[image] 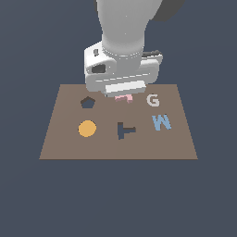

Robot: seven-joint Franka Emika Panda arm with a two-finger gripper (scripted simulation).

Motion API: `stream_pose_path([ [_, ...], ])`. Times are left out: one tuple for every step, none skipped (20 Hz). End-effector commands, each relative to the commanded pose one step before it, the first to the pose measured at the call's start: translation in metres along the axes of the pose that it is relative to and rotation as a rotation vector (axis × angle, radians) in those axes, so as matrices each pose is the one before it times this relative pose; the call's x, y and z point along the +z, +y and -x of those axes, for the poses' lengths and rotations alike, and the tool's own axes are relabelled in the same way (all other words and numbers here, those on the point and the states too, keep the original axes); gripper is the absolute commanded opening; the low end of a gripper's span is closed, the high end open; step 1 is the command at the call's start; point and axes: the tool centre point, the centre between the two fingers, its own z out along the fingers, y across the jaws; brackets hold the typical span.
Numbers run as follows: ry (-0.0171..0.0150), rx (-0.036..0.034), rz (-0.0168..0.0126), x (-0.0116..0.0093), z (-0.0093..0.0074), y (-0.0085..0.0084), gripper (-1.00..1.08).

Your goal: Insert a designated object into the corresponding slot on a board.

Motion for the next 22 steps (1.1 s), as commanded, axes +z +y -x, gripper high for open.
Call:
stream_pose_path([
  [0.00099, -0.03503, -0.00060, 0.01389, 0.00908, -0.00497, 1.00],
  [0.00010, -0.01149, -0.00017, 0.00474, 0.00292, -0.00162, 1.00],
  [0.00009, -0.01047, -0.00016, 0.00432, 0.00265, -0.00148, 1.00],
  [0.00008, -0.00943, -0.00015, 0.00390, 0.00239, -0.00133, 1.00],
  [0.00007, -0.00840, -0.00013, 0.00348, 0.00212, -0.00119, 1.00],
  [0.00006, -0.00736, -0.00011, 0.00306, 0.00185, -0.00103, 1.00],
  [0.00005, -0.00633, -0.00008, 0.00264, 0.00158, -0.00088, 1.00],
  [0.00003, -0.00526, -0.00004, 0.00223, 0.00131, -0.00070, 1.00],
  [0.00002, -0.00423, 0.00000, 0.00182, 0.00103, -0.00054, 1.00],
  [0.00000, -0.00320, 0.00006, 0.00142, 0.00075, -0.00038, 1.00],
  [-0.00003, -0.00213, 0.00011, 0.00101, 0.00048, -0.00018, 1.00],
  [-0.00005, -0.00108, 0.00017, 0.00061, 0.00021, 0.00000, 1.00],
  [0.00000, 0.00000, 0.00000, 0.00021, -0.00006, 0.00021, 1.00],
  [-0.00016, 0.00082, 0.00050, -0.00016, -0.00033, 0.00027, 1.00],
  [-0.00004, 0.00048, 0.00011, -0.00014, -0.00017, 0.00013, 1.00],
  [-0.00080, 0.00024, -0.00050, 0.00005, 0.00033, -0.00028, 1.00],
  [0.00000, 0.00000, 0.00000, 0.00034, -0.00001, 0.00001, 1.00],
  [0.00000, 0.00000, 0.00000, 0.00102, -0.00002, 0.00003, 1.00],
  [0.00000, 0.00000, 0.00000, 0.00170, -0.00003, 0.00004, 1.00],
  [0.00000, 0.00000, 0.00000, 0.00238, -0.00003, 0.00006, 1.00],
  [0.00000, 0.00000, 0.00000, 0.00306, -0.00001, 0.00007, 1.00],
  [0.00035, -0.00009, 0.00033, 0.00335, 0.00001, 0.00002, 1.00],
])
